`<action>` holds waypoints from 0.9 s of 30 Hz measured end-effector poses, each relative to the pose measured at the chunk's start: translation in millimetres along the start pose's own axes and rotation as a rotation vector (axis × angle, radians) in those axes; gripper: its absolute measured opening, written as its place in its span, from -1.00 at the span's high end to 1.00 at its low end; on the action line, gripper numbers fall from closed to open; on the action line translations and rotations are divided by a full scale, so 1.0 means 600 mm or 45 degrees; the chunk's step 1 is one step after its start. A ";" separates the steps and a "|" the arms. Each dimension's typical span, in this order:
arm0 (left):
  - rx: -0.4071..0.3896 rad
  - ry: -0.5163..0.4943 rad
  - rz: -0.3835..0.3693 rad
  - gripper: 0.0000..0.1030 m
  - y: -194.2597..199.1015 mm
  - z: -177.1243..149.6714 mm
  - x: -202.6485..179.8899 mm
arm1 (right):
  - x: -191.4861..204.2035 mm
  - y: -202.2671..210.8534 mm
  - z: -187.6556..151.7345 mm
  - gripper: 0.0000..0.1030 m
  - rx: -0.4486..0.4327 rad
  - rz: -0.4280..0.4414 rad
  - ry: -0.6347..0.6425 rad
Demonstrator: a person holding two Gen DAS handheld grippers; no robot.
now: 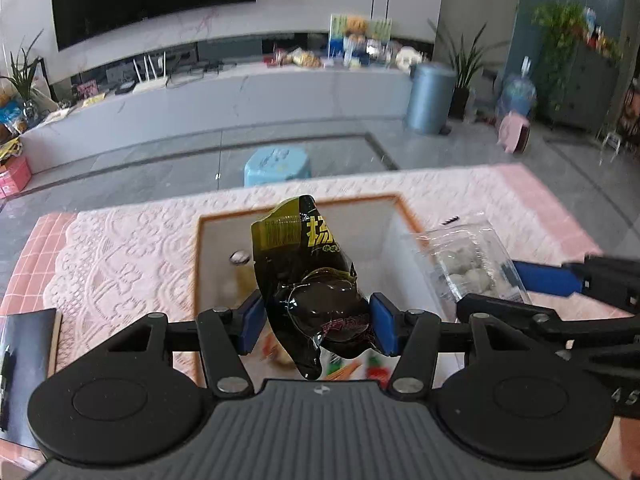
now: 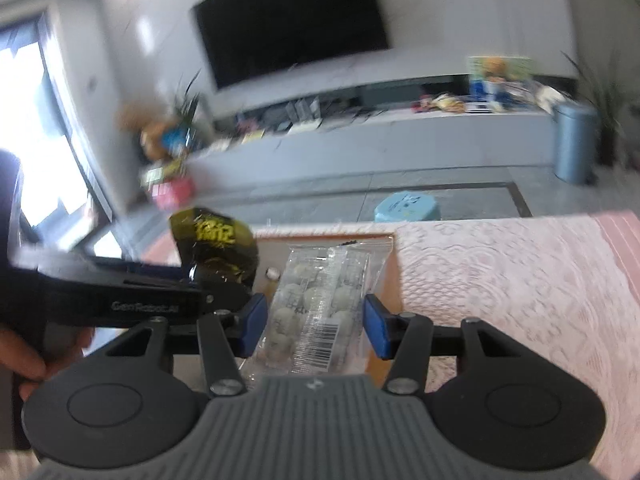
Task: Organize snacks
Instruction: 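Carry the dark snack bag and candy tray over the orange box with both tools, then open the right tool to drop the candy tray while the left tool releases the dark bag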
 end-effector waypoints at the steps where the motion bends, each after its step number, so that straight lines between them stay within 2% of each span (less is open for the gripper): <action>1: 0.022 -0.004 0.003 -0.24 -0.005 -0.003 0.007 | 0.015 -0.013 0.000 0.02 0.025 -0.002 0.053; 7: 0.133 -0.103 0.027 -0.24 -0.040 -0.023 0.037 | 0.074 -0.095 -0.007 0.03 0.198 -0.082 0.329; 11: 0.191 -0.218 0.060 -0.24 -0.055 -0.036 0.045 | 0.097 -0.131 -0.008 0.04 0.227 -0.118 0.486; 12: 0.210 -0.249 0.064 -0.24 -0.059 -0.038 0.045 | 0.103 -0.141 -0.008 0.43 0.235 -0.131 0.527; 13: 0.229 -0.278 0.069 -0.24 -0.064 -0.040 0.044 | 0.102 -0.150 -0.008 1.00 0.235 -0.161 0.568; 16: 0.277 -0.352 0.080 -0.24 -0.075 -0.045 0.045 | 0.104 -0.176 -0.006 1.00 0.298 -0.165 0.615; 19: 0.316 -0.391 0.087 -0.24 -0.083 -0.050 0.047 | 0.105 -0.188 -0.006 1.00 0.304 -0.191 0.659; 24: 0.363 -0.468 0.095 -0.25 -0.091 -0.060 0.039 | 0.090 -0.191 -0.002 1.00 0.341 -0.183 0.607; 27: 0.351 -0.479 0.076 -0.25 -0.095 -0.055 0.041 | 0.083 -0.200 0.006 1.00 0.341 -0.188 0.565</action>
Point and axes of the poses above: each gripper's, at about its wrist camera, not at the fingertips, and y roughly against the way its jaws point, x to its left, z to its top, the point moved 2 cm from there along -y, roughly the way its jaws point, and after that the axes turned 15 degrees about -z, right-handed, at the moved point
